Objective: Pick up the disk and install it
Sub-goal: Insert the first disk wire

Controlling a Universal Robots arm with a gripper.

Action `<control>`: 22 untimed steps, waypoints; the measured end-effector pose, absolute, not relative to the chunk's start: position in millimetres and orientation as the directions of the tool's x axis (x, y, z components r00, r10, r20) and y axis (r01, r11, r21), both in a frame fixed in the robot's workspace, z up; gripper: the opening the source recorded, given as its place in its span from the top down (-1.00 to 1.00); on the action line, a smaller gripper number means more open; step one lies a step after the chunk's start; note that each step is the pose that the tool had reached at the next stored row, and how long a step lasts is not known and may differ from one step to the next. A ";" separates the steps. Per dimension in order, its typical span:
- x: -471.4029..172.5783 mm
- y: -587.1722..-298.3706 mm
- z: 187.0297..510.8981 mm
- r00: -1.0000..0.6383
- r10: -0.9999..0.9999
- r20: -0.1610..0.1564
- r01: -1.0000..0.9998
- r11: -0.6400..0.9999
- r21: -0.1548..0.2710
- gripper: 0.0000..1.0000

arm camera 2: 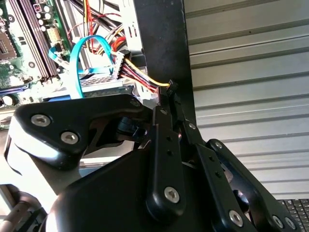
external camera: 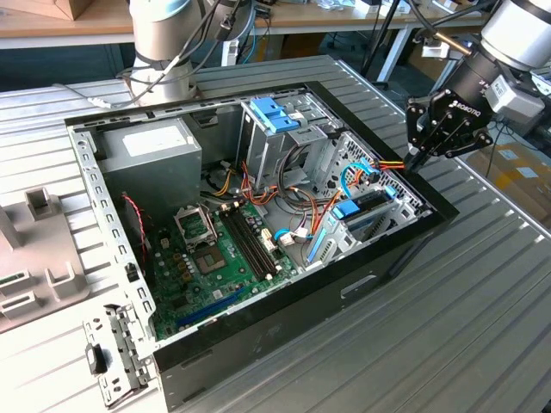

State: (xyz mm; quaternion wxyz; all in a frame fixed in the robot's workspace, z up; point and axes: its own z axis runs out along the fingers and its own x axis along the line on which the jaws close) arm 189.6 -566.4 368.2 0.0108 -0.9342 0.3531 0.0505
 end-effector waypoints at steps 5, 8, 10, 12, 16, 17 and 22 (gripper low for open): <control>184.2 -566.5 368.2 0.746 -0.659 -0.102 -0.661 -0.750 0.016 0.66; 179.9 -566.6 368.2 0.746 -0.658 -0.102 -0.661 -0.751 0.016 0.66; 177.5 -566.7 368.1 0.746 -0.659 -0.102 -0.661 -0.751 0.016 0.66; 174.9 -566.7 367.9 0.746 -0.659 -0.102 -0.661 -0.750 0.016 0.66; 171.6 -566.7 367.7 0.746 -0.659 -0.102 -0.661 -0.751 0.016 0.66; 170.7 -566.7 367.6 0.746 -0.659 -0.102 -0.661 -0.750 0.016 0.66; 165.4 -566.7 367.4 0.746 -0.659 -0.102 -0.661 -0.750 0.015 0.66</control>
